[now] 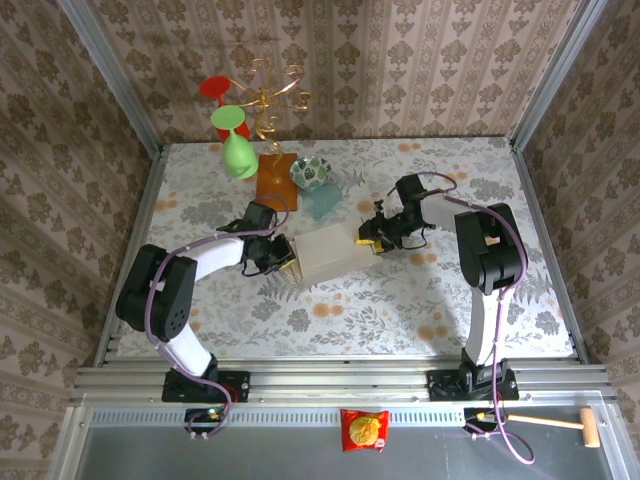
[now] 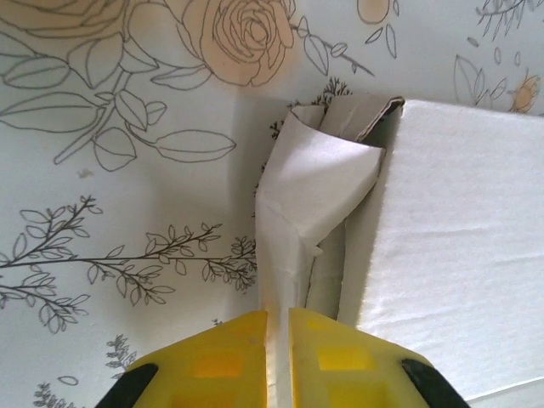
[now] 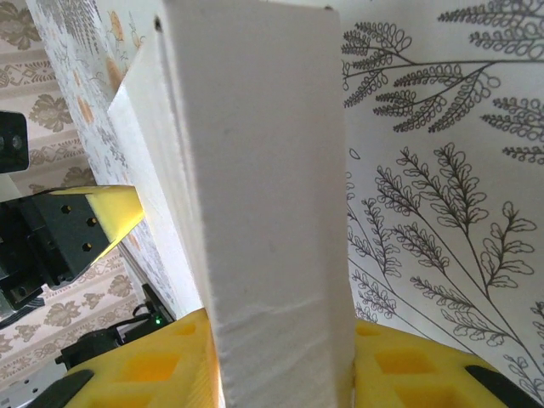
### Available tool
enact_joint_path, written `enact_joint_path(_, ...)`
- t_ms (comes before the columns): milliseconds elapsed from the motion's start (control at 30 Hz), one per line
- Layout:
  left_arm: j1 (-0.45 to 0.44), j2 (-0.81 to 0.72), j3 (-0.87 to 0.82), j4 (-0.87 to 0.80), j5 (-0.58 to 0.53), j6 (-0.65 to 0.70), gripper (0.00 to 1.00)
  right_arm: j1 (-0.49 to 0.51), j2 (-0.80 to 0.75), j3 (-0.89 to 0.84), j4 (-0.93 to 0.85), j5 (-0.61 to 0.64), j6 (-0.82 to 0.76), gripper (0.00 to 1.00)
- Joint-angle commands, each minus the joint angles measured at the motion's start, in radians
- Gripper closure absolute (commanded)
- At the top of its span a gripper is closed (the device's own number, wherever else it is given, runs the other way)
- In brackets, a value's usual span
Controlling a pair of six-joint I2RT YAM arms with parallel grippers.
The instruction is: Fold the paper box
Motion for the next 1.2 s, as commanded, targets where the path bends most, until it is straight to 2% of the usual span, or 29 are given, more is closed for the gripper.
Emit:
enact_joint_path(0,-0.013,-0.022,0.009,0.169,0.106,-0.055,0.87,0.029,0.024,-0.026,-0.003,0.012,0.010,0.66)
enact_joint_path(233,-0.014,-0.019,0.004,0.224,0.123,-0.094,0.86,0.028,0.026,-0.038,0.003,0.017,0.009,0.66)
enact_joint_path(400,-0.013,-0.050,0.016,0.188,0.109,-0.105,0.75,0.022,0.028,-0.042,0.002,0.020,0.009,0.67)
enact_joint_path(500,0.036,-0.093,0.015,0.167,0.097,-0.103,0.67,0.012,0.028,-0.044,0.002,0.019,0.006,0.68)
enact_joint_path(600,0.071,-0.094,0.023,0.171,0.140,-0.100,0.63,0.010,0.034,-0.040,-0.004,0.017,-0.002,0.68)
enact_joint_path(700,0.097,-0.084,0.057,0.090,0.147,-0.050,0.63,0.008,0.038,-0.036,-0.007,0.018,-0.002,0.69)
enact_joint_path(800,0.125,-0.097,0.084,-0.049,0.090,0.003,0.63,0.008,0.040,-0.036,-0.004,0.018,0.002,0.69)
enact_joint_path(933,0.143,-0.061,0.084,-0.094,0.108,0.016,0.66,0.007,0.040,-0.040,-0.001,0.018,0.004,0.69)
enact_joint_path(1067,0.140,-0.026,0.062,-0.092,0.094,0.048,0.73,0.007,0.045,-0.041,0.001,0.017,0.004,0.69)
enact_joint_path(1167,0.141,-0.012,0.025,-0.058,0.088,0.068,0.73,0.007,0.052,-0.039,0.001,0.014,0.004,0.70)
